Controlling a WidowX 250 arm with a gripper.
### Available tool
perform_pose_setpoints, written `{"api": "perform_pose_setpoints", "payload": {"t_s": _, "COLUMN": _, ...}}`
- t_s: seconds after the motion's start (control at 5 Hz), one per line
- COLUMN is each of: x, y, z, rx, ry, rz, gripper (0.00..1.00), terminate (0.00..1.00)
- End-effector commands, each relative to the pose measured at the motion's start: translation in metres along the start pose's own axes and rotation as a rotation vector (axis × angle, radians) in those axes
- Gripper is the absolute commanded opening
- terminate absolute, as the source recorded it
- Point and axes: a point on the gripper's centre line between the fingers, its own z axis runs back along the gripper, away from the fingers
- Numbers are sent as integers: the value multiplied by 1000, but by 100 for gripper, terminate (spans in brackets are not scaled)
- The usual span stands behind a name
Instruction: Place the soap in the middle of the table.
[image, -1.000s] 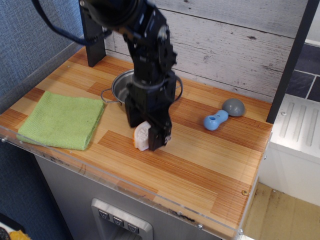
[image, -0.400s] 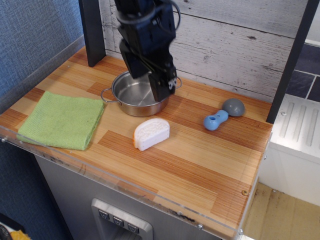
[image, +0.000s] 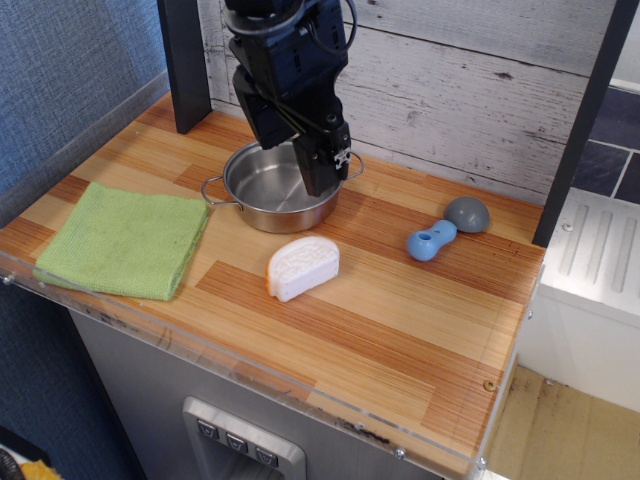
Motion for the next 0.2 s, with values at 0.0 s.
{"api": "perform_pose_setpoints", "payload": {"t_s": 0.0, "x": -3, "y": 2, "z": 13, "rx": 23, "ry": -33, "rz": 0, "gripper": 100, "terminate": 100}}
